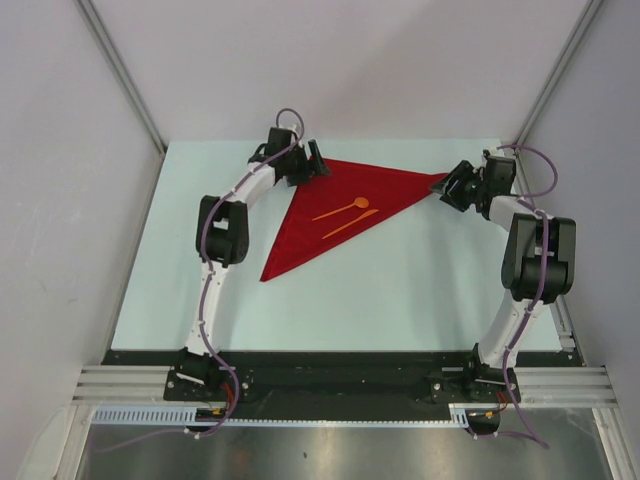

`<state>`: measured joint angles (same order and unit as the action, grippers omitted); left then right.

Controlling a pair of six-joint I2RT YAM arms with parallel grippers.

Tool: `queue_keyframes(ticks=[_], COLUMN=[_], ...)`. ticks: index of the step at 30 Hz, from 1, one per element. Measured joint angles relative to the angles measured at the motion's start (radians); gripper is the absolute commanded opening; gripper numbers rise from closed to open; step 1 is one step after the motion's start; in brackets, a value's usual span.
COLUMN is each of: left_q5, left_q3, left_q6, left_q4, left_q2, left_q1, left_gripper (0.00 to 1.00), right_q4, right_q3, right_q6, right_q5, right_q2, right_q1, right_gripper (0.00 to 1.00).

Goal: Fold the napkin, place the utensils inside, and roll it up
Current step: Fold the napkin

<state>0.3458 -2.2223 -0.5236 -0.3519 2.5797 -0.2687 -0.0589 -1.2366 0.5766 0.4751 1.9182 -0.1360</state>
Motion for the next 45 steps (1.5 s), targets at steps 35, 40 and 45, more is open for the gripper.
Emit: queue_keyframes(ticks=[35,40,45], left_q5=[-0.099,-0.098,-0.095], left_q3=[0.452,0.489,0.539], left_q6=[0.238,0.264,0.273], left_q4=[-0.076,-0.107,-0.107], left_q2=[-0.734,-0.763,-0.815], left_q1=[0.062,0.077,0.122], left_gripper=[0.92,0.92,0.92], right_q4=[-0.11,-0.103,-0.087], right_q3=[-0.41,-0.428,-0.456], right_q6=[0.145,0.152,0.156], right_q5=[-0.04,-0.043,-0.045], right_q2=[0.452,0.463,0.48], right_q1=[-0.11,-0.111,-0.11], right_gripper=[0.43,0.41,0.38])
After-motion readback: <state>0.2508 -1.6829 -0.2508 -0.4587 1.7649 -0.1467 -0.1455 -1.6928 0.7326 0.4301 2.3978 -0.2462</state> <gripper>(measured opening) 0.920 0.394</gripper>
